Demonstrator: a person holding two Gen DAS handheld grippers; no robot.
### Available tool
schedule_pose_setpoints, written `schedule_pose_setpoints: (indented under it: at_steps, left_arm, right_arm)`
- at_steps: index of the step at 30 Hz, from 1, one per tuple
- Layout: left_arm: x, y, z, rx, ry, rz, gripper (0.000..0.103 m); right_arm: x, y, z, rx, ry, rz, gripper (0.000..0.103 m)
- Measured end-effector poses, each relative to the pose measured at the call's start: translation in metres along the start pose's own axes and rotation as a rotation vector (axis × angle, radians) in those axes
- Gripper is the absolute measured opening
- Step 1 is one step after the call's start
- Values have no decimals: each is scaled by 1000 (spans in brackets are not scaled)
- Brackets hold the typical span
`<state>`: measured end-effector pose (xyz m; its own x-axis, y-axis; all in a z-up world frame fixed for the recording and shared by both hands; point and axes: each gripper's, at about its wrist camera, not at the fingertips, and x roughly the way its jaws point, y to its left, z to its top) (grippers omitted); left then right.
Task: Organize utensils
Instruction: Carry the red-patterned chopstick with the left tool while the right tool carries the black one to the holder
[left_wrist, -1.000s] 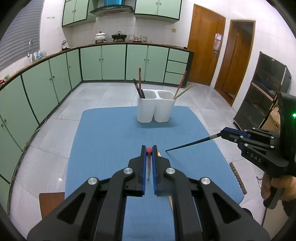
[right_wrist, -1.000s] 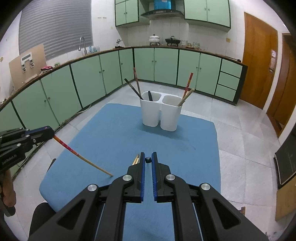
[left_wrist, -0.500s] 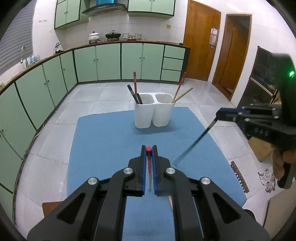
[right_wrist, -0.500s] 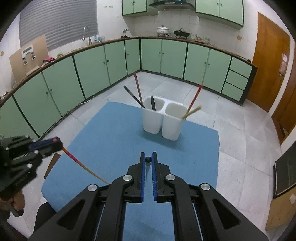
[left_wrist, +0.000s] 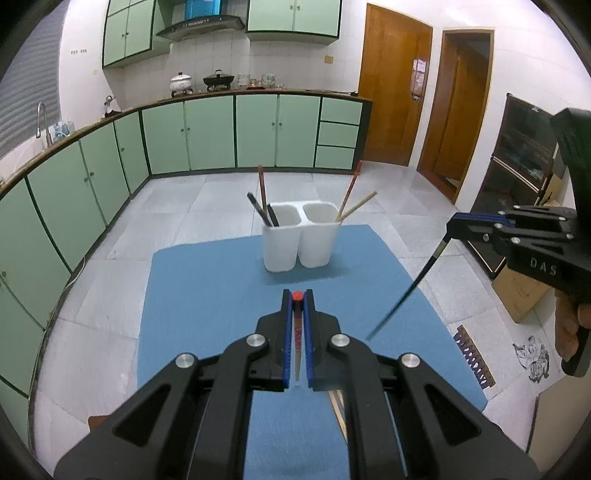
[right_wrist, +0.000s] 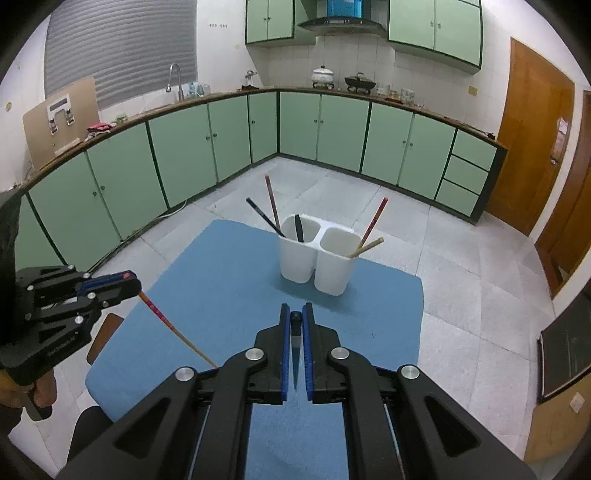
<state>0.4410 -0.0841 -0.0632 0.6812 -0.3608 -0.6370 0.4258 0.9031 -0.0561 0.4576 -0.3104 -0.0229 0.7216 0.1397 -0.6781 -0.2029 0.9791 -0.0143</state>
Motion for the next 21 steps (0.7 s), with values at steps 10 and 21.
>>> schedule_pose_setpoints:
  at_steps: [10,21]
  left_arm:
    - [0,-7,63,36,-72,-6,5]
    - [16,-10,132,36,-147,4,5]
  right_arm:
    - [-7,-8,41,9,-47,-9,6]
    - [-3,-32,108,70,-83,-15,6]
